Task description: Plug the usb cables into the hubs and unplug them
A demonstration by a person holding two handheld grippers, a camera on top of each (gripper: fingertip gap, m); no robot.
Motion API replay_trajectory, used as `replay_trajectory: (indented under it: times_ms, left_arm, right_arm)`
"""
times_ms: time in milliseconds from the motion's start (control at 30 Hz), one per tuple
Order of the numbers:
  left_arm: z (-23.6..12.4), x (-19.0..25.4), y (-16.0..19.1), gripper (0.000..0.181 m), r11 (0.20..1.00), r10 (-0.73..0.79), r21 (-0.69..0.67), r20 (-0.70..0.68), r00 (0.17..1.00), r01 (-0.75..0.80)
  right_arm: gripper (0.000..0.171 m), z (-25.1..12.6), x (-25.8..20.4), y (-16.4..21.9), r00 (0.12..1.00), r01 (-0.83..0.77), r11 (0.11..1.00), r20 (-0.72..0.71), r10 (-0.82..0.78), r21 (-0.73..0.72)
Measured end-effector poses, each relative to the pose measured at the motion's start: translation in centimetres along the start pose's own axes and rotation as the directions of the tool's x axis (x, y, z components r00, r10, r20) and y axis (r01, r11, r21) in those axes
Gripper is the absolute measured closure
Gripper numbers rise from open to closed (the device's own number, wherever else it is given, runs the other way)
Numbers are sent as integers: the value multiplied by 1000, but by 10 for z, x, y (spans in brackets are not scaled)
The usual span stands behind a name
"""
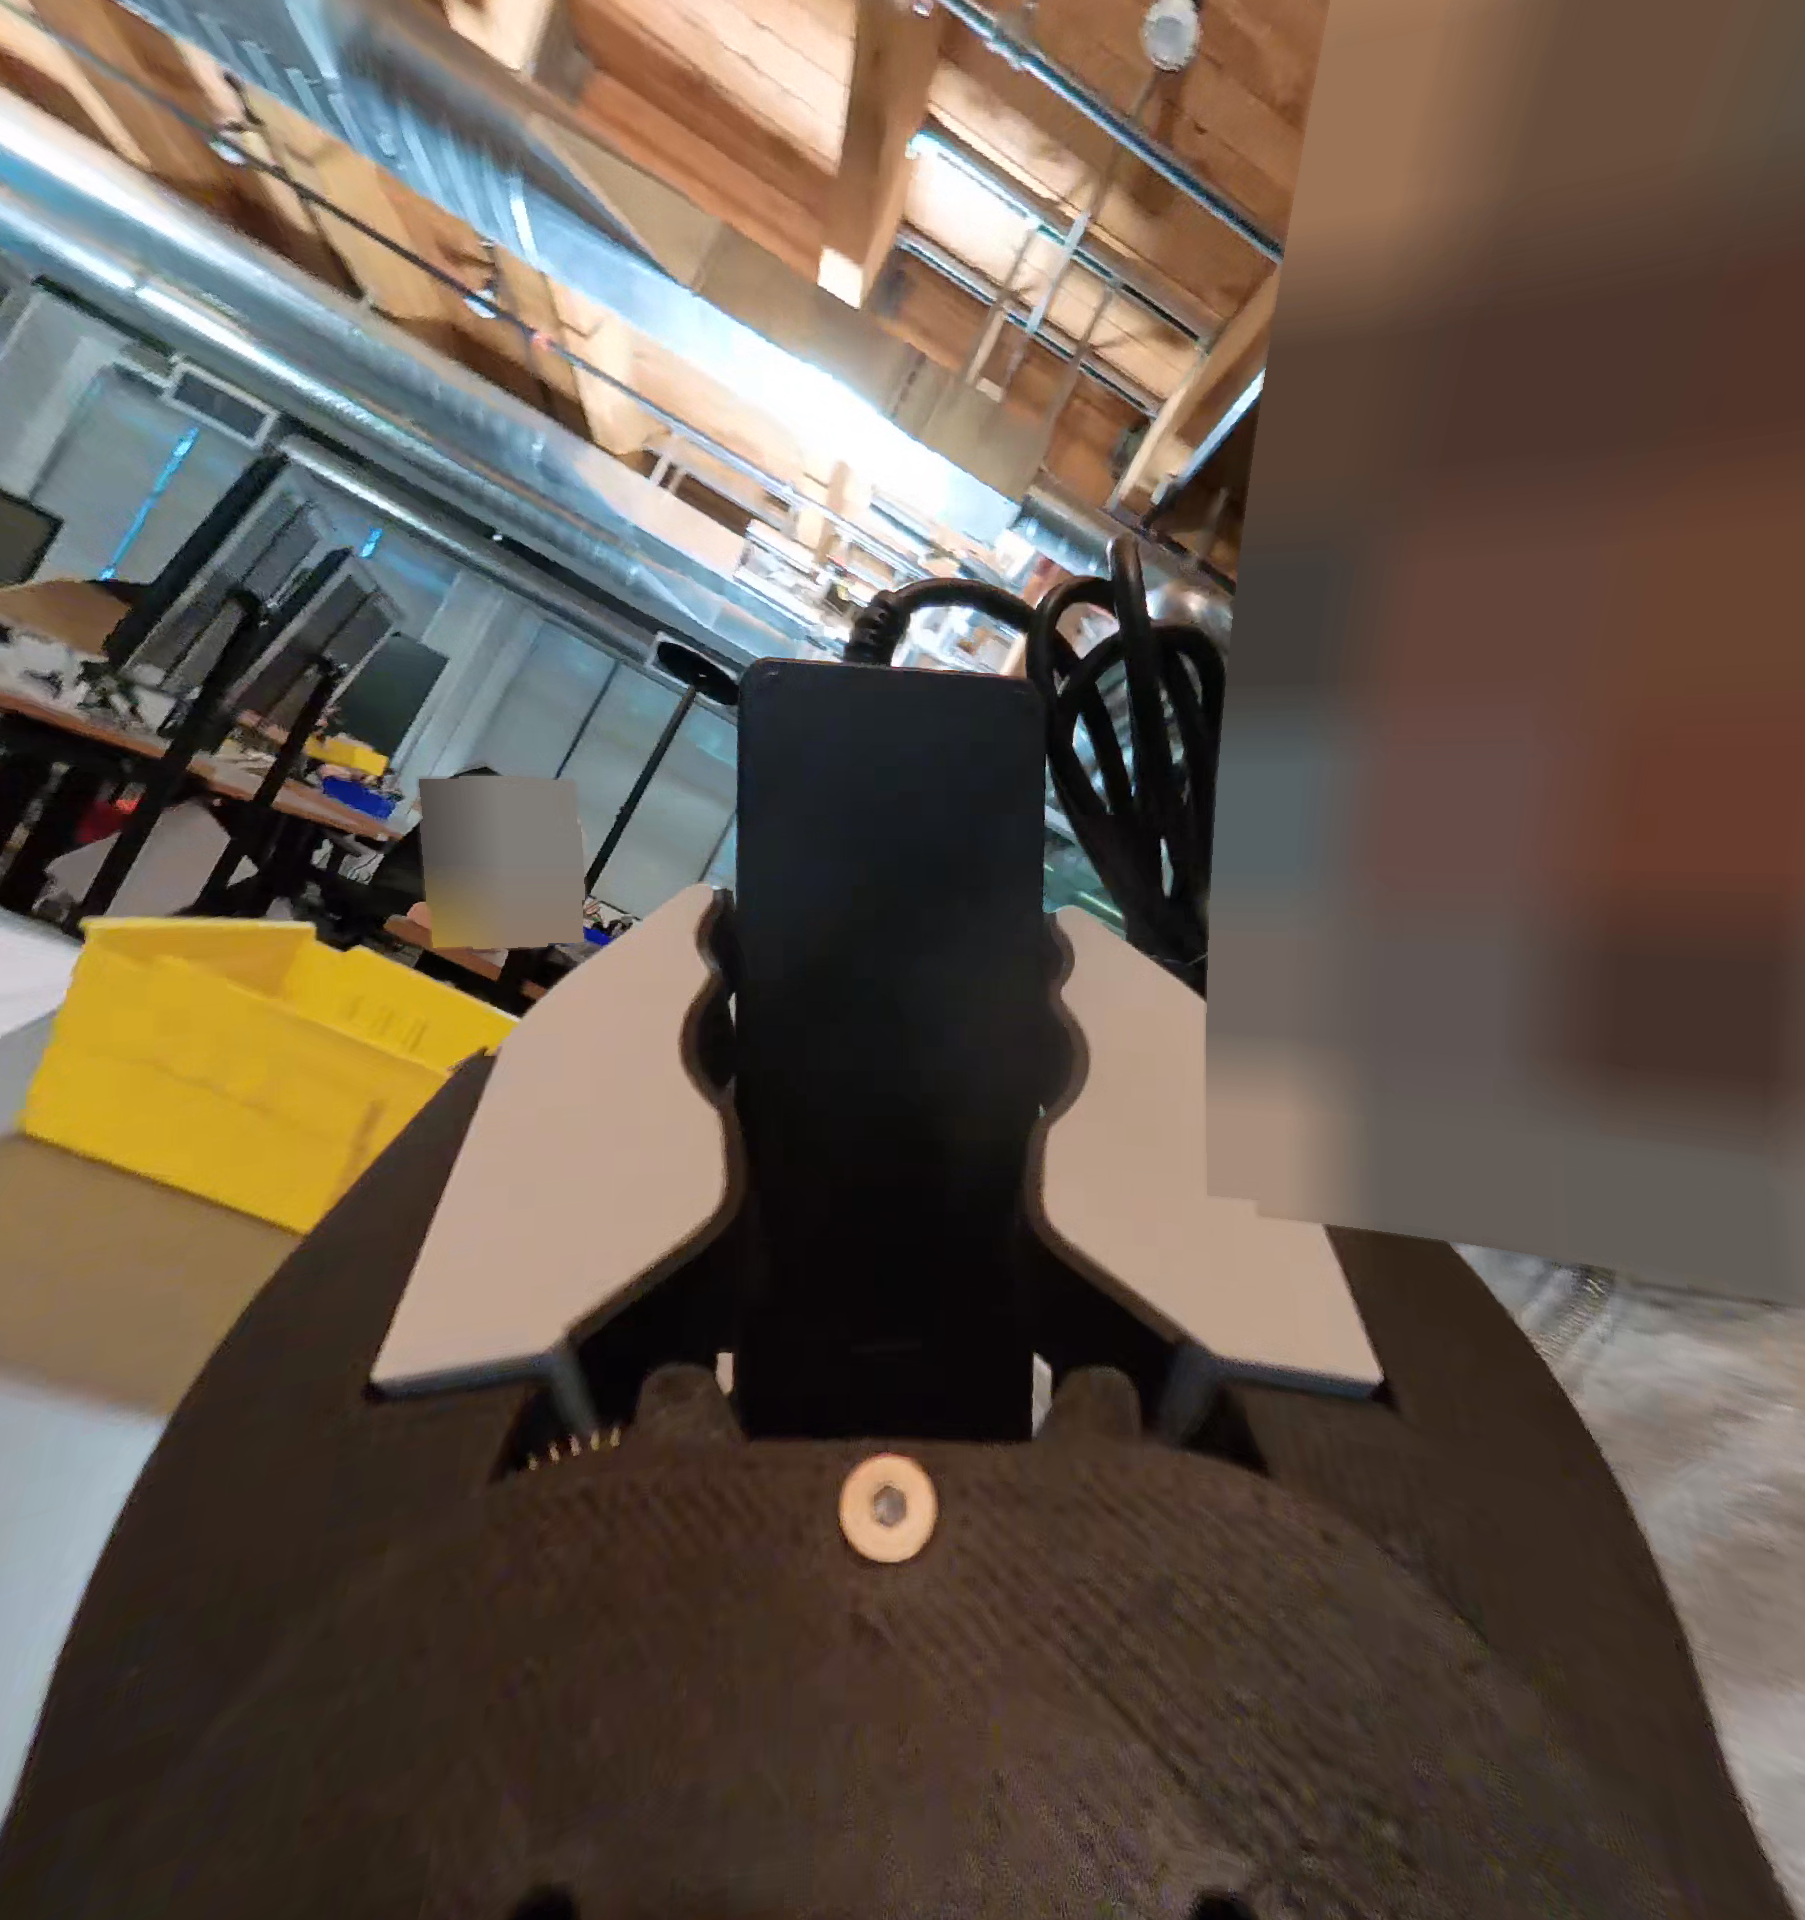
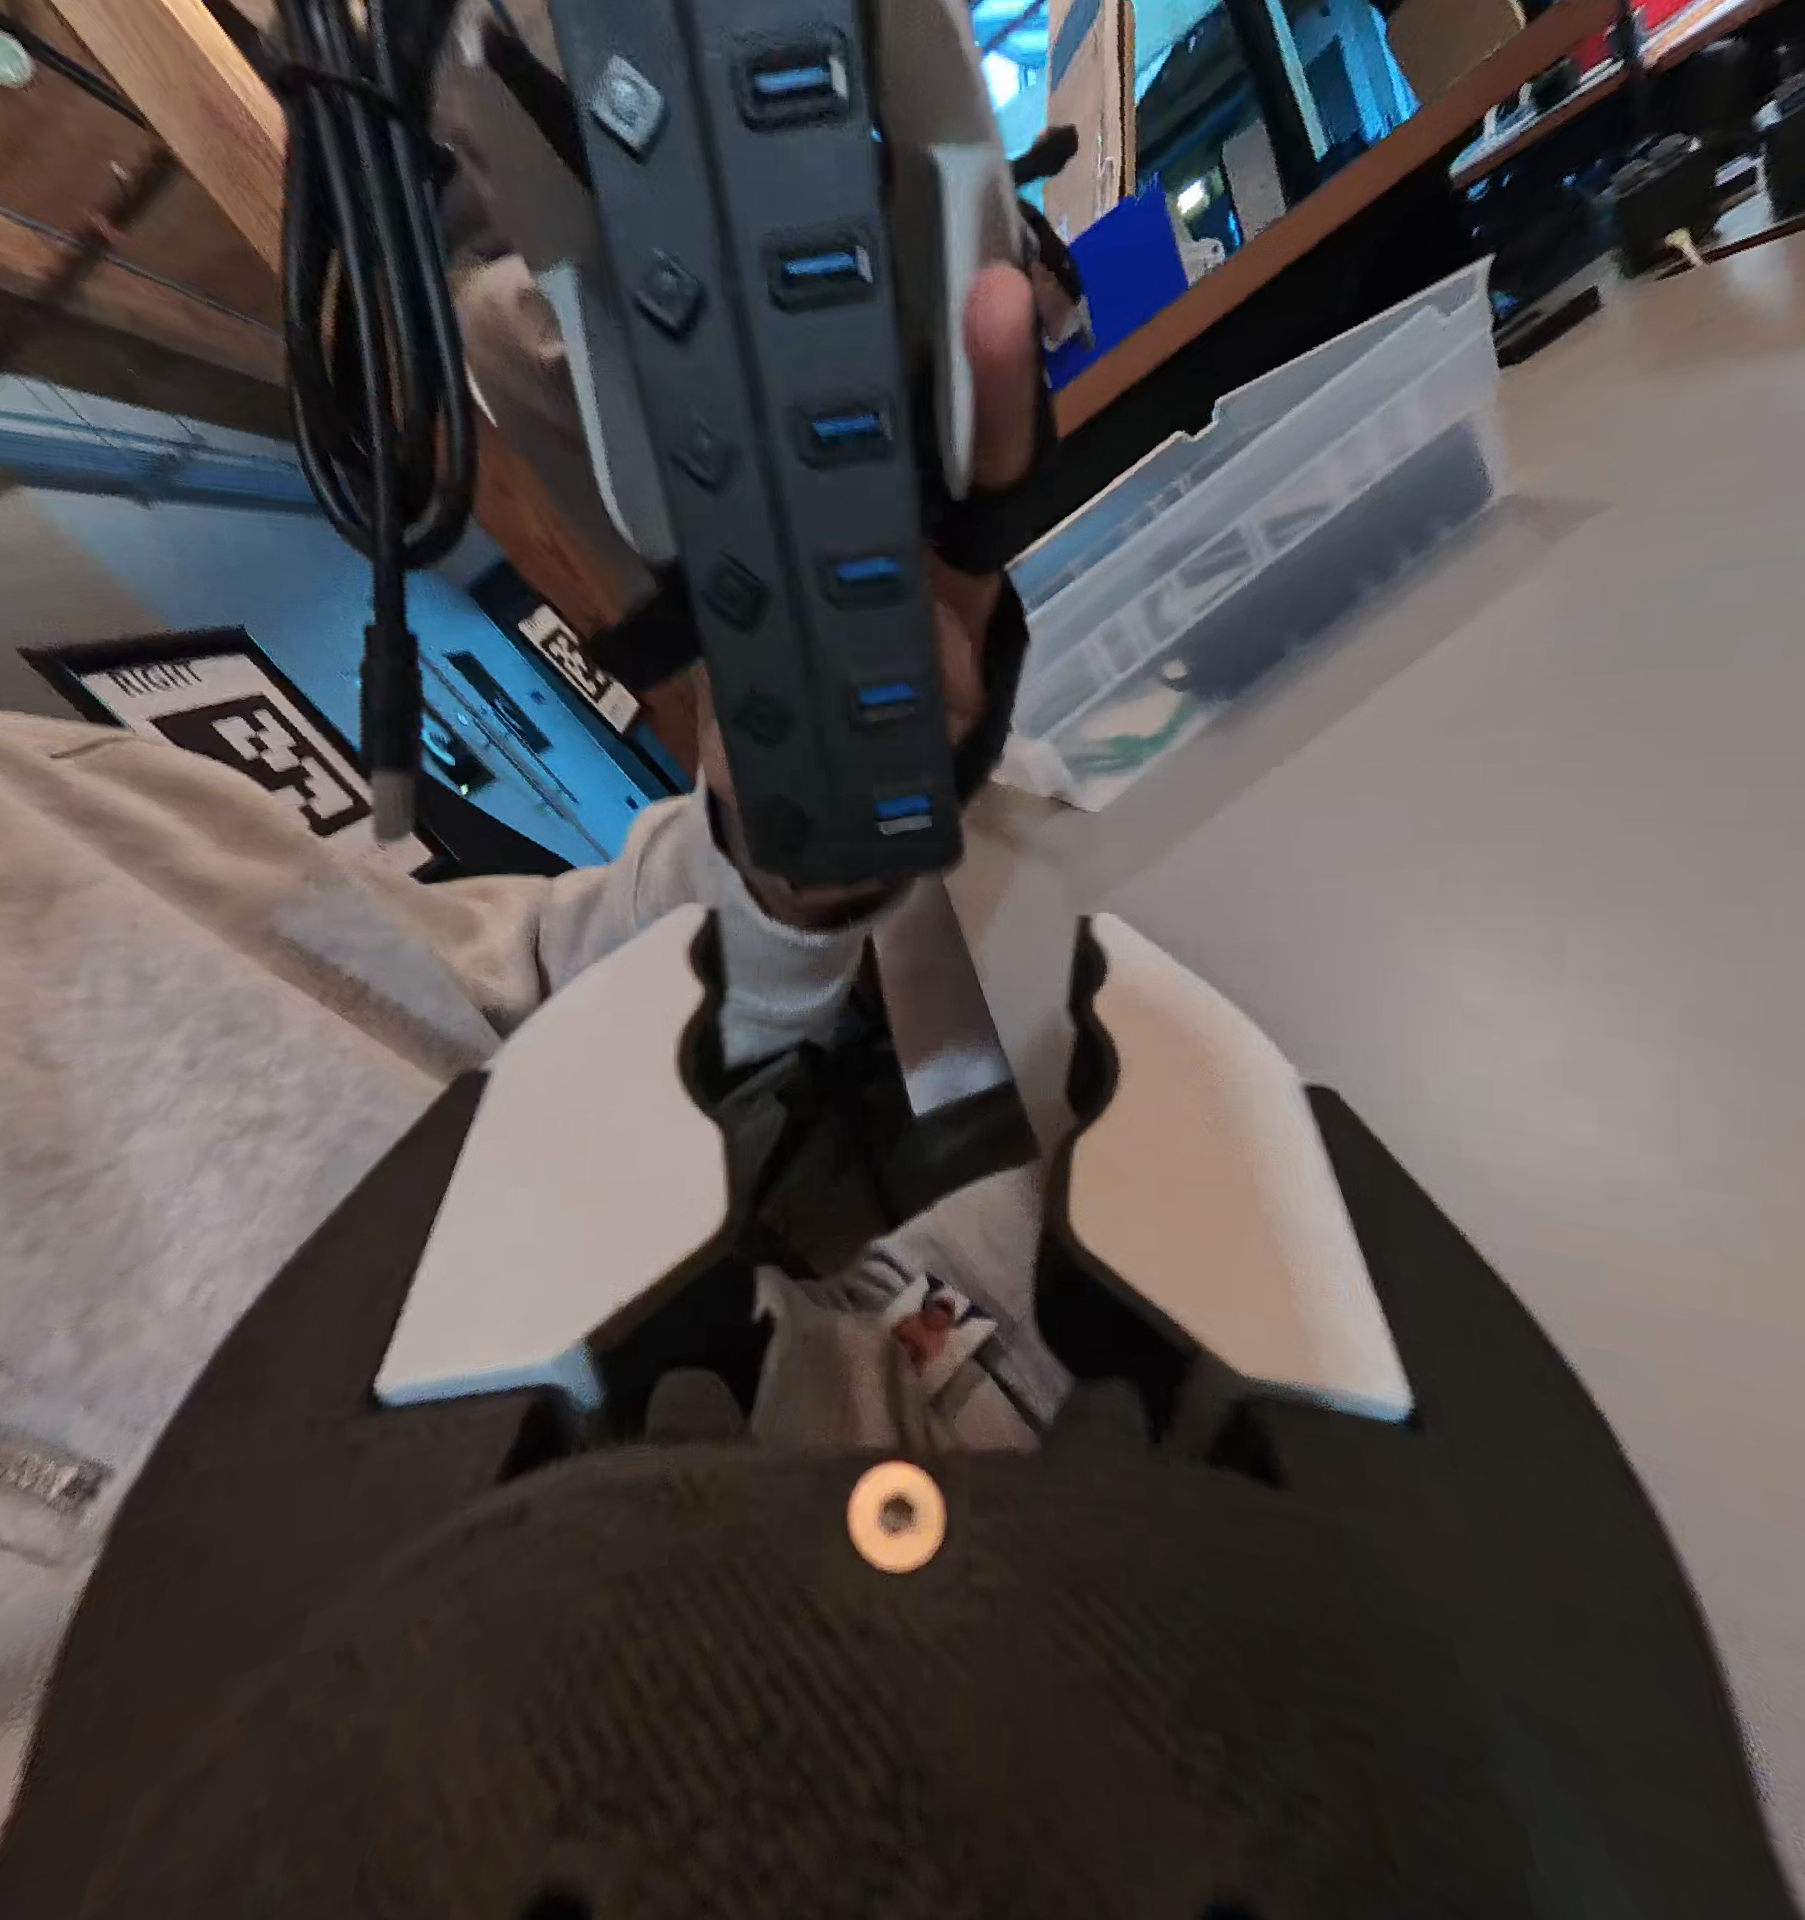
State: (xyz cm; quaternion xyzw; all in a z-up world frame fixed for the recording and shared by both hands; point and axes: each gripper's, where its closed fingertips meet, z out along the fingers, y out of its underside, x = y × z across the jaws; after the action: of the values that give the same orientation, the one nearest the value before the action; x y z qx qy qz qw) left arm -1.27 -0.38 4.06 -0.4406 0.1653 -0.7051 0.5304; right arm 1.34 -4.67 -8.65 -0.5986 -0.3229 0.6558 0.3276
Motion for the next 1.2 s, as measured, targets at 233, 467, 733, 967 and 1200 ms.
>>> replay_trajectory:
  times_ms: [233, 467, 733, 967, 1200]
  left_arm:
    - [1, -23, 31, 126, 989, -142, 57, 45, 989, 139]
    - [12, -24, 58, 126, 995, -96, 13, 75, 992, 96]
    - [2, -28, 60, 96, 993, -105, -38, 67, 992, 108]
    - [-40, -93, 74, 103, 975, -102, -158, 312, 944, 158]
    - [-45, -91, 82, 96, 889, -408, -138, 194, 892, 436]
  right_arm:
    - [83, 16, 1, 7, 998, 50, 999, -23, -50, -13]
    - [116, 11, 1, 12, 995, 91, 994, -33, -94, -64]
    - [117, -26, 29, -3, 878, 377, 896, -218, -427, -235]
    - [118, -74, 58, -30, 755, 463, 822, -339, -561, -331]
    - [117, -81, 65, -34, 727, 475, 808, -362, -584, -349]
